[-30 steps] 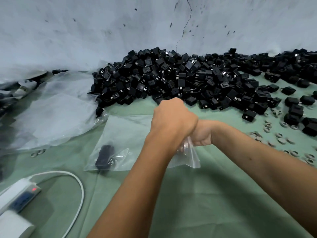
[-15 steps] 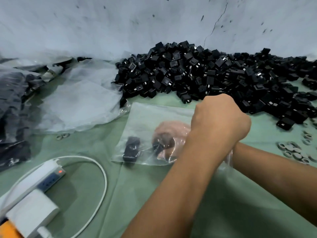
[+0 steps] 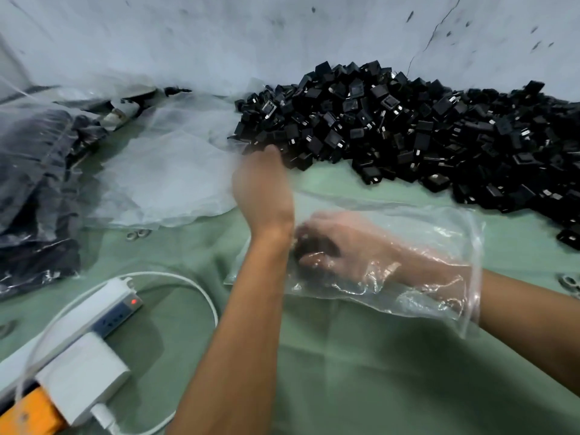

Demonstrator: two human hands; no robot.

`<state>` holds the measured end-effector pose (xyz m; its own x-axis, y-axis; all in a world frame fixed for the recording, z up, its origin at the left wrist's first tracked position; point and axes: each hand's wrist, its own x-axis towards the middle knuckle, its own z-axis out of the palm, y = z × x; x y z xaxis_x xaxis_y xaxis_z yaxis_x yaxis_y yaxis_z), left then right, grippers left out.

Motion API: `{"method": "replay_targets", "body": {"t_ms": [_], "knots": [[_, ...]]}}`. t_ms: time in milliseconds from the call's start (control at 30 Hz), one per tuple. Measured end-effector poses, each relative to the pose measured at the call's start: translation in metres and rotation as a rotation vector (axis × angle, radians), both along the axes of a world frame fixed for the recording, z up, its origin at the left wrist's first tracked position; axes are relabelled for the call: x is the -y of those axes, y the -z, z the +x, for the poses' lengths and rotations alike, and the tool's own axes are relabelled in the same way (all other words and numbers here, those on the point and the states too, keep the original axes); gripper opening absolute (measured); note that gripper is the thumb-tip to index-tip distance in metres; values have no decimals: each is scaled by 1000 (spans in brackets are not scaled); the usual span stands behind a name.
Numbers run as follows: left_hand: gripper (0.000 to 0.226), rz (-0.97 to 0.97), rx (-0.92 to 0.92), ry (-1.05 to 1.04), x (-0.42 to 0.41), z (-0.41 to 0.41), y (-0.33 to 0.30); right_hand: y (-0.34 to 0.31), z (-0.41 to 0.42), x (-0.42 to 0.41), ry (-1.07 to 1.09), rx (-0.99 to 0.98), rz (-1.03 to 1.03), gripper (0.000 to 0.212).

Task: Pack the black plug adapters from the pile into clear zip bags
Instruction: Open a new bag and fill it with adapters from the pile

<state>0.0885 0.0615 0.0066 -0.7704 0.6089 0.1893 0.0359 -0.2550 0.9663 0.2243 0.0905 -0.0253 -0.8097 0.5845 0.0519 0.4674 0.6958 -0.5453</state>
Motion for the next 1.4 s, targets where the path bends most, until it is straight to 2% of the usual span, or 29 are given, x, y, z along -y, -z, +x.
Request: {"method": "replay_targets", "body": {"t_ms": [33,100,200,333,533,633,733,800,900,1000,1133,1233,1400], "knots": [[40,-2,125,-4,-2,-9,9,2,-1,-2,6,4,-22,39],[42,-11,236,13,-2,-18,26,1,-8,4,15,-77,-50,39],[43,17,291,56,-3,-19,37,7,-17,3,105,-121,42,16],[43,58,377,80,-4,-22,38,13,-27,-11,172,-111,22,29],[39,126,542,91,-1,-32,37,16,-31,-19,144,-152,-61,25],[39,148,612,92,-1,-35,36,14,-33,-18,181,-196,-105,31],[39,157,633,104,-1,-36,35,8,-33,-15,133,-150,-121,33],[39,160,634,106,-1,-36,35,6,-32,-12,78,-150,-143,27],[37,174,648,104,-1,-36,34,8,-35,-7,53,-238,-153,16],[37,181,631,113,-1,-35,34,12,-39,-8,45,-278,-188,16],[40,219,627,132,1,-37,32,19,-42,-9,45,-322,-127,19],[42,262,636,143,1,-41,30,28,-41,-15,32,-443,-220,20],[42,272,631,164,3,-40,30,29,-38,-23,20,-293,-141,19]]}}
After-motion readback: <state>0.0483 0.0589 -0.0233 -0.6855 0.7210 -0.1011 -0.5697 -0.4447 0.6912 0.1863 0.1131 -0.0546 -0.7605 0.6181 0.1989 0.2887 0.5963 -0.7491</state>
